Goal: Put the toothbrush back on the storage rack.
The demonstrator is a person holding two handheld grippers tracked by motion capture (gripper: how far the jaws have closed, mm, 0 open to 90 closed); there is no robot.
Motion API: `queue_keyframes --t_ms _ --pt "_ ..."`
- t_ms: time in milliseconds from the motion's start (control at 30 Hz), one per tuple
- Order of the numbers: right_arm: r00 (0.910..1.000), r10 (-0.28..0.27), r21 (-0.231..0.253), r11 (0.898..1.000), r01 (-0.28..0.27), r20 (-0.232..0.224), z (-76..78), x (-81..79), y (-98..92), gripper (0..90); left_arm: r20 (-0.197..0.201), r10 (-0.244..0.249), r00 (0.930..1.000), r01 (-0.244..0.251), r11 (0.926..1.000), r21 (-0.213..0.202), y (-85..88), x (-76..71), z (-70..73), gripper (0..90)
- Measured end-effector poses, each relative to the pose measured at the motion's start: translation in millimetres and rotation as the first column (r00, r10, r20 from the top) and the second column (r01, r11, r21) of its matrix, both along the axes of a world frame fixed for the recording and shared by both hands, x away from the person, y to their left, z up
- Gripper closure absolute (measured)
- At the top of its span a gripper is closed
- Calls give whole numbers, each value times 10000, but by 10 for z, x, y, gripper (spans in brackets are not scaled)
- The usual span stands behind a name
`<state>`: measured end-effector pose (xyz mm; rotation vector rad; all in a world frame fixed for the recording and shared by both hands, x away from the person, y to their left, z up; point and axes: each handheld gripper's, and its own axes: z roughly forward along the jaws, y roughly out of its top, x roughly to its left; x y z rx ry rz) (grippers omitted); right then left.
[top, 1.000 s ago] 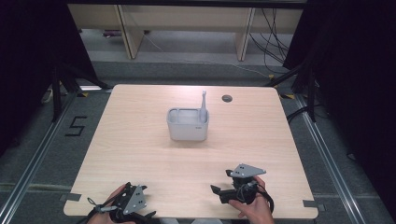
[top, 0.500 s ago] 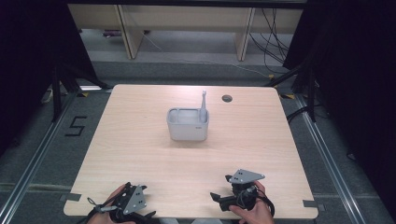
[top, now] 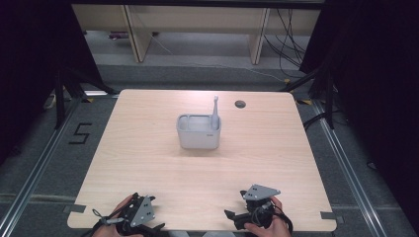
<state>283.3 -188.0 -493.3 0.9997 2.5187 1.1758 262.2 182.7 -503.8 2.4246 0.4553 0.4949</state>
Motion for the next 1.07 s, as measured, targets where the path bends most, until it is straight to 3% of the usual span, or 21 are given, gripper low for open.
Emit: queue_keyframes --t_ms 100,667,1067 --pt "9998 -187 -55 9998 187 -43 -9 -24 -12 161 -1 1 10000 -1 10000 35 1 0 3 153" --pt "9999 41 -206 9998 -44 -152 -28 -33 -57 161 37 -24 10000 24 10000 35 -2 -4 2 153" --pt "9996 -98 -330 9994 90 -247 -29 -42 -55 162 7 -24 10000 24 10000 50 -1 -2 3 153"
